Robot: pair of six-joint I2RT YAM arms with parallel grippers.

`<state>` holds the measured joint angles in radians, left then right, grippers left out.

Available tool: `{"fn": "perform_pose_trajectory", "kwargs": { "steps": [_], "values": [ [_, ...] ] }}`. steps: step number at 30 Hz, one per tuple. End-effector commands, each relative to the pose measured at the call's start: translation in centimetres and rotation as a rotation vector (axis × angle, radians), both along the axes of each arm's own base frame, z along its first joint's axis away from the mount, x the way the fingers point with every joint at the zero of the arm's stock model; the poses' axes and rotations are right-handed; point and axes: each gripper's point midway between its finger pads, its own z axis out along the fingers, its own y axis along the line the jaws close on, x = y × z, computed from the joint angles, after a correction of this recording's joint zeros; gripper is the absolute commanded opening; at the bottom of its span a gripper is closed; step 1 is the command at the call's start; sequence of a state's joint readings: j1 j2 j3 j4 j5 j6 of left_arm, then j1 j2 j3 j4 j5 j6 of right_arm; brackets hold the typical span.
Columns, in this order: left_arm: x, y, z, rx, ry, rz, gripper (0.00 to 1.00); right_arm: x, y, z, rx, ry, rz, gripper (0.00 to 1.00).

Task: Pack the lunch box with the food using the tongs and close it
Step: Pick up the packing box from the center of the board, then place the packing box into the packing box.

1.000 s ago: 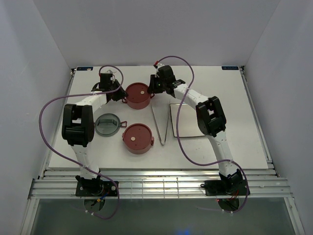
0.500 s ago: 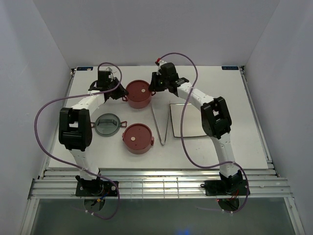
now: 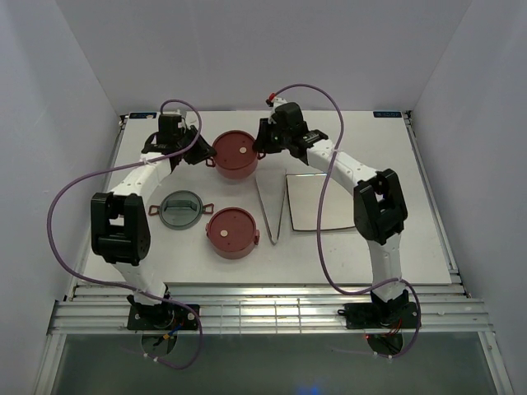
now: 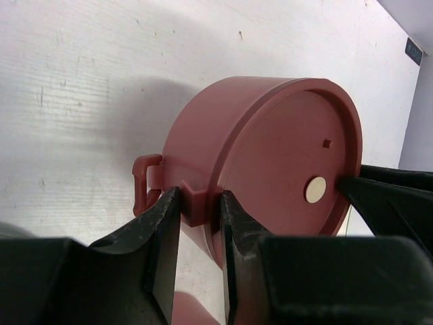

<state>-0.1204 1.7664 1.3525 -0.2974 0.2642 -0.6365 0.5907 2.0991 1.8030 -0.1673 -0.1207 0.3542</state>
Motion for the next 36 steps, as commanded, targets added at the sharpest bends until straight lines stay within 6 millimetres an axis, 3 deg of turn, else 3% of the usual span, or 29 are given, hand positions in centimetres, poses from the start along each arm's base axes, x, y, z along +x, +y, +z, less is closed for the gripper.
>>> {"fn": "perform_pose_trajectory", "kwargs": {
  "steps": [1,7,10,14,20,21,22,24,28,33,36],
  "values": [
    [-0.4,-1.7,7.9,-0.113,-0.172,-0.036,0.0,-6.3,4.2,4.9,0.1,0.008,0.173,0.08],
    [-3.2,-1.9,8.8,-0.139,-0.165,-0.057,0.0,-10.4,5.0,4.8,0.064,0.036,0.179,0.08],
    [-4.5,-1.8,9.3,-0.143,-0.157,-0.061,0.0,-12.3,5.2,6.0,0.066,0.032,0.169,0.08],
    [-7.9,-2.0,10.0,-0.173,-0.158,-0.077,0.0,-15.9,5.2,5.3,0.068,0.055,0.183,0.08],
    [-11.9,-2.1,10.3,-0.194,-0.17,-0.092,0.0,-20.4,5.1,6.2,0.092,0.05,0.171,0.08],
    [-13.1,-2.3,10.3,-0.206,-0.168,-0.106,0.0,-21.2,4.9,5.1,0.078,0.066,0.174,0.08],
    [-13.9,-2.4,9.4,-0.218,-0.144,-0.108,0.0,-22.2,5.0,5.7,0.095,0.048,0.162,0.08],
    [-15.3,-2.5,9.9,-0.229,-0.167,-0.117,0.0,-24.2,4.9,4.2,0.083,0.066,0.173,0.08],
    [-17.4,-2.5,9.3,-0.245,-0.162,-0.122,0.0,-26.0,4.7,3.6,0.065,0.077,0.15,0.08],
    [-18.8,-2.6,8.3,-0.25,-0.156,-0.14,0.0,-29.1,5.1,2.1,0.079,0.107,0.138,0.08],
    [-19.2,-2.6,7.9,-0.254,-0.149,-0.149,0.0,-29.8,5.2,1.0,0.061,0.12,0.112,0.08]
  ]
}}
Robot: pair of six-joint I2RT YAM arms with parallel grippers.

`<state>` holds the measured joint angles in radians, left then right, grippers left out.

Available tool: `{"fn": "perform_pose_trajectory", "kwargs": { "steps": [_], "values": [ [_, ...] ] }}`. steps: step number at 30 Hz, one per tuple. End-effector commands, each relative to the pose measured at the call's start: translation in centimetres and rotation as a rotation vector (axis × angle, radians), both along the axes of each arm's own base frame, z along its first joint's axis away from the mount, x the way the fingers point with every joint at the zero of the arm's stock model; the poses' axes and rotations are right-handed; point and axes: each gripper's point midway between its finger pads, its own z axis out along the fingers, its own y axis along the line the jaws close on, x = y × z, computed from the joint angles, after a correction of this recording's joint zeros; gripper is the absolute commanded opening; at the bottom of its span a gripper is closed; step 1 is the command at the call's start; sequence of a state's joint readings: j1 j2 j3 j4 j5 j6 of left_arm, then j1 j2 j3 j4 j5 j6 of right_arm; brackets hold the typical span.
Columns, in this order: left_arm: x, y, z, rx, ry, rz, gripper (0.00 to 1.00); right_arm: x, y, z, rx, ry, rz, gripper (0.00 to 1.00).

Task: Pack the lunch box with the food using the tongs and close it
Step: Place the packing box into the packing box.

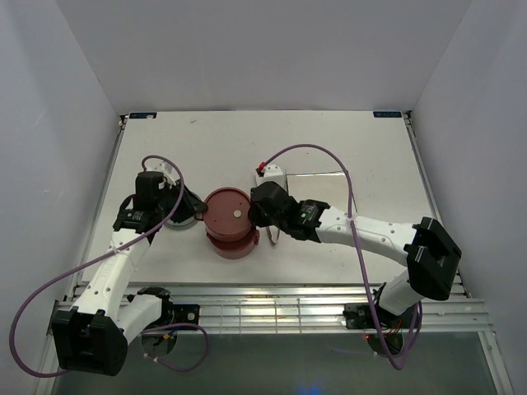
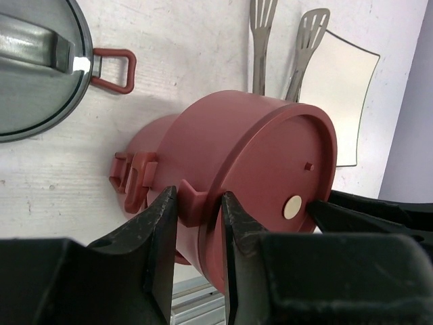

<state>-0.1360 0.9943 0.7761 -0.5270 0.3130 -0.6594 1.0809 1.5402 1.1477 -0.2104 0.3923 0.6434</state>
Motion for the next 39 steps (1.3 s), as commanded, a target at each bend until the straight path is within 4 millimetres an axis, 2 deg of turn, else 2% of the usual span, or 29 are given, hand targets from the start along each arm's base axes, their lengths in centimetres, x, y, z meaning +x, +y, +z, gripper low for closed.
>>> {"fn": "perform_pose_trajectory", "kwargs": {
  "steps": [1,8,18,25,29,34,39],
  "values": [
    [0.8,-3.8,6.9,-0.221,-0.19,-0.104,0.0,-6.3,5.2,1.5,0.163,0.087,0.192,0.08],
    [0.5,-3.7,5.1,-0.213,-0.168,-0.098,0.0,-6.4,4.7,0.0,0.121,0.096,0.156,0.08],
    [0.8,-3.5,2.7,-0.203,-0.125,-0.076,0.0,-6.3,3.0,0.9,0.143,0.086,0.104,0.08],
    [0.7,-3.0,1.6,-0.176,-0.109,-0.049,0.0,-6.8,2.9,-0.7,0.131,0.105,0.111,0.08],
    [0.6,-2.4,1.7,-0.154,-0.118,-0.026,0.0,-6.8,2.9,-1.1,0.125,0.11,0.111,0.08],
    [0.5,-2.2,2.3,-0.147,-0.114,-0.015,0.0,-7.0,3.0,-0.8,0.142,0.114,0.115,0.08],
    [0.2,-1.6,3.5,-0.135,-0.141,0.023,0.0,-6.9,2.4,-0.7,0.131,0.094,0.117,0.08]
  ]
}}
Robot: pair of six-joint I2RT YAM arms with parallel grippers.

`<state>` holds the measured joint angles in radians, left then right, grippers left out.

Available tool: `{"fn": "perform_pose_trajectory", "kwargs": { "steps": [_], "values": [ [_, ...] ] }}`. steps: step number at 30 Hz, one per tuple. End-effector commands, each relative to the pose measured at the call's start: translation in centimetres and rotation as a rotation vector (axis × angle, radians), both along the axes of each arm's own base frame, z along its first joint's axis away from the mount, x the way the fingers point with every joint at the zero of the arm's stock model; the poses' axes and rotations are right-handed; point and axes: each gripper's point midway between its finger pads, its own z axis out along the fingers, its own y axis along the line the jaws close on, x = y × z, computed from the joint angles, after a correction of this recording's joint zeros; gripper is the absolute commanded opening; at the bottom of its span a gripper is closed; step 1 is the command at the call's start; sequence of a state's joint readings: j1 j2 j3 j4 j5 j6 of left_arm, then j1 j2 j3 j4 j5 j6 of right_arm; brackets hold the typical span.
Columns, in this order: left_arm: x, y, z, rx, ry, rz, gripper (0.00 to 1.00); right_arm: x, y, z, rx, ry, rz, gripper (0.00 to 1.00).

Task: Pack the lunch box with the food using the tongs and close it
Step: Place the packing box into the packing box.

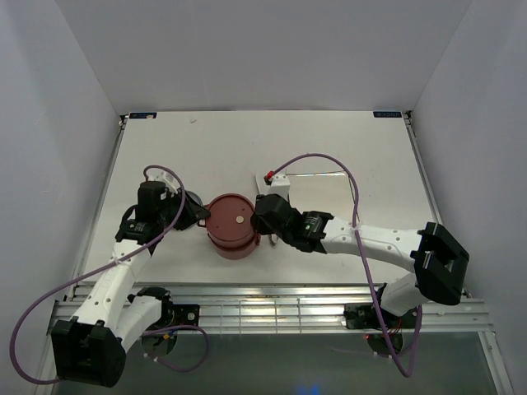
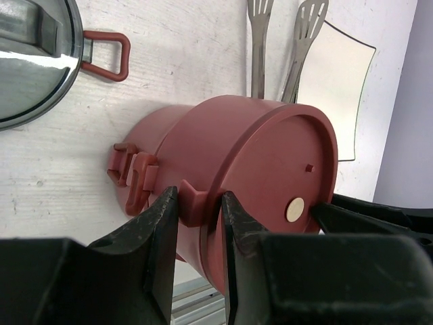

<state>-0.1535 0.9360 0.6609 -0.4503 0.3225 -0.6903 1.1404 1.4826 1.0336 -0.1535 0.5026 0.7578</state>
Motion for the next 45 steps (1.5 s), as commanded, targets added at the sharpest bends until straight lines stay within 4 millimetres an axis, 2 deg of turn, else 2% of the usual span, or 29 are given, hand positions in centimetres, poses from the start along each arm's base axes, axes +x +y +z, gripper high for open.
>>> {"fn": "perform_pose_trajectory", "kwargs": {
  "steps": [1,6,11,12,13,14,15,16,19,22,25,28,38,40,41,44,45],
  "values": [
    [1.3,-0.9,5.6,-0.106,-0.142,0.033,0.0,-5.2,3.3,0.5,0.09,0.086,0.212,0.08],
    [1.0,-0.9,5.6,-0.104,-0.132,0.031,0.0,-5.1,3.0,0.8,0.094,0.081,0.212,0.08],
    [0.6,-0.9,4.4,-0.103,-0.105,0.031,0.01,-5.2,2.4,0.0,0.076,0.099,0.196,0.08],
    [0.6,-0.8,4.5,-0.102,-0.106,0.035,0.05,-5.2,2.4,-0.2,0.075,0.103,0.197,0.1],
    [0.6,-0.8,4.6,-0.103,-0.11,0.038,0.09,-5.3,2.4,-0.2,0.074,0.106,0.2,0.19],
    [0.6,-0.7,4.7,-0.102,-0.114,0.04,0.14,-5.3,2.4,-0.2,0.073,0.106,0.202,0.24],
    [0.6,-0.7,5.0,-0.101,-0.12,0.043,0.26,-5.3,2.4,-0.2,0.071,0.105,0.203,0.28],
    [0.6,-0.6,5.1,-0.098,-0.121,0.044,0.32,-5.3,2.3,-0.2,0.066,0.103,0.2,0.34],
    [0.9,-0.4,5.6,-0.078,-0.128,0.045,0.44,-5.0,1.9,0.3,0.052,0.085,0.192,0.39],
    [1.2,-0.5,5.4,-0.07,-0.109,0.041,0.51,-4.7,1.4,1.0,0.034,0.065,0.185,0.43],
    [1.2,-0.5,4.7,-0.067,-0.091,0.041,0.52,-4.2,1.0,1.3,0.007,0.054,0.184,0.47],
    [1.1,-0.4,4.1,-0.058,-0.083,0.044,0.52,-3.8,0.7,1.3,-0.02,0.051,0.184,0.48],
    [1.3,-0.7,2.9,-0.057,-0.074,0.024,0.46,-2.4,0.0,1.1,-0.093,0.024,0.158,0.49],
    [1.6,-0.4,3.3,-0.044,-0.097,0.029,0.47,-2.2,-0.1,1.1,-0.098,0.02,0.162,0.49],
    [2.1,-0.1,4.2,-0.027,-0.12,0.046,0.48,-2.1,-0.2,1.4,-0.1,0.012,0.17,0.49],
    [3.1,0.7,5.6,0.027,-0.137,0.07,0.55,-2.0,-0.2,2.8,-0.088,-0.02,0.196,0.52],
    [4.1,1.2,7.7,0.047,-0.182,0.096,0.57,-2.0,-0.2,3.4,-0.079,-0.027,0.205,0.54]
  ]
}}
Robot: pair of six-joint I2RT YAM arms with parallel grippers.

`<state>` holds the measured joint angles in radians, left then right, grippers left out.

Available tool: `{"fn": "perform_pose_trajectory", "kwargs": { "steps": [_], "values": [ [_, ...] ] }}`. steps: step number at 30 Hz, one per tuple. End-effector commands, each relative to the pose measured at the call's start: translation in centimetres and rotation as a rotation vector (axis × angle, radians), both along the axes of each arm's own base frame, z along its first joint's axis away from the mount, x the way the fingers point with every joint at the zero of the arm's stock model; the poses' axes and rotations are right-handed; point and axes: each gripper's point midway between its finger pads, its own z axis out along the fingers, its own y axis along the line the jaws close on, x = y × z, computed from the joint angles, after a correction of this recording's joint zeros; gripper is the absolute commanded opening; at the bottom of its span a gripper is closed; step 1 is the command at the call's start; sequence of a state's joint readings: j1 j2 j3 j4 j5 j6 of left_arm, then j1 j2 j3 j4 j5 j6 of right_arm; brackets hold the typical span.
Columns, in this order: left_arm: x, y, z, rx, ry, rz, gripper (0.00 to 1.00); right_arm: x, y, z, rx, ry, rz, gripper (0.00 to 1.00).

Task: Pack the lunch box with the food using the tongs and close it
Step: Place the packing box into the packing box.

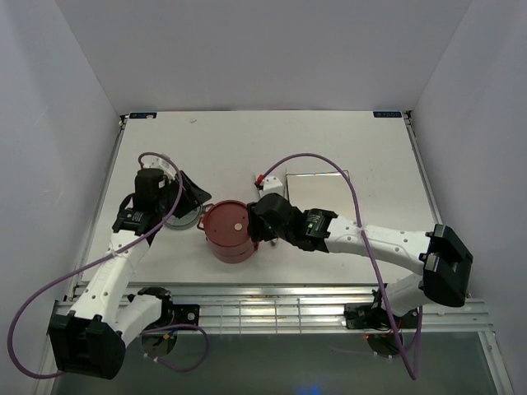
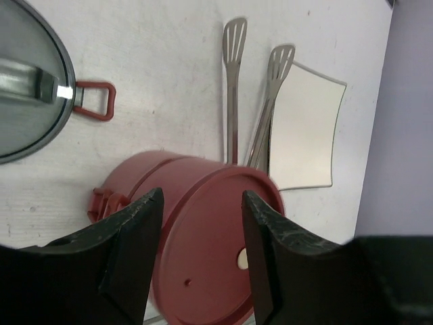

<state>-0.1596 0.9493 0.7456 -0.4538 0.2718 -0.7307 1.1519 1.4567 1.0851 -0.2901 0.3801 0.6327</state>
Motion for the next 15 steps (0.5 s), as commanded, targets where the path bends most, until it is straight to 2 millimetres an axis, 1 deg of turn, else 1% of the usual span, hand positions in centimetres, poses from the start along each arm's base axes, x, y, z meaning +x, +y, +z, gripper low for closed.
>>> {"fn": "perform_pose_trajectory", "kwargs": {
  "steps": [1,2,3,4,5,6,7,8,10,11,12,14,15],
  "values": [
    [2.8,1.4,4.3,0.096,-0.096,0.046,0.61,0.5,0.0,3.4,0.031,-0.066,0.034,0.55],
    [3.2,1.8,4.6,0.119,-0.091,0.062,0.62,0.4,-0.3,4.3,0.044,-0.08,0.037,0.56],
    [4.1,2.7,5.9,0.151,-0.112,0.106,0.63,0.4,-0.8,4.2,0.041,-0.085,0.032,0.56],
    [4.3,3.4,5.1,0.178,-0.071,0.129,0.64,0.3,-1.1,4.3,0.046,-0.09,0.031,0.56],
    [4.8,4.5,5.1,0.197,-0.061,0.171,0.67,0.0,-1.4,5.0,0.07,-0.099,0.035,0.56],
    [5.2,5.5,5.0,0.213,-0.052,0.209,0.69,-0.3,-1.8,4.4,0.077,-0.099,0.041,0.56],
    [5.5,6.3,4.4,0.216,-0.031,0.231,0.7,-0.5,-1.9,4.4,0.093,-0.101,0.048,0.56],
    [5.8,8.0,3.9,0.218,-0.015,0.284,0.71,-0.8,-2.2,5.1,0.129,-0.114,0.059,0.56],
    [6.0,9.0,2.7,0.233,0.004,0.296,0.72,-1.5,-2.8,5.1,0.18,-0.126,0.077,0.56],
    [6.2,10.7,1.9,0.26,0.018,0.341,0.72,-1.8,-2.9,5.1,0.198,-0.129,0.086,0.56],
    [6.1,11.8,1.3,0.302,0.031,0.368,0.72,-2.1,-2.9,5.1,0.215,-0.133,0.109,0.56],
    [6.1,13.2,-0.8,0.33,0.073,0.391,0.71,-2.6,-3.1,5.2,0.24,-0.146,0.134,0.56],
    [6.0,13.2,-1.5,0.295,0.099,0.408,0.71,-2.7,-3.3,5.2,0.239,-0.154,0.136,0.56]
  ]
}}
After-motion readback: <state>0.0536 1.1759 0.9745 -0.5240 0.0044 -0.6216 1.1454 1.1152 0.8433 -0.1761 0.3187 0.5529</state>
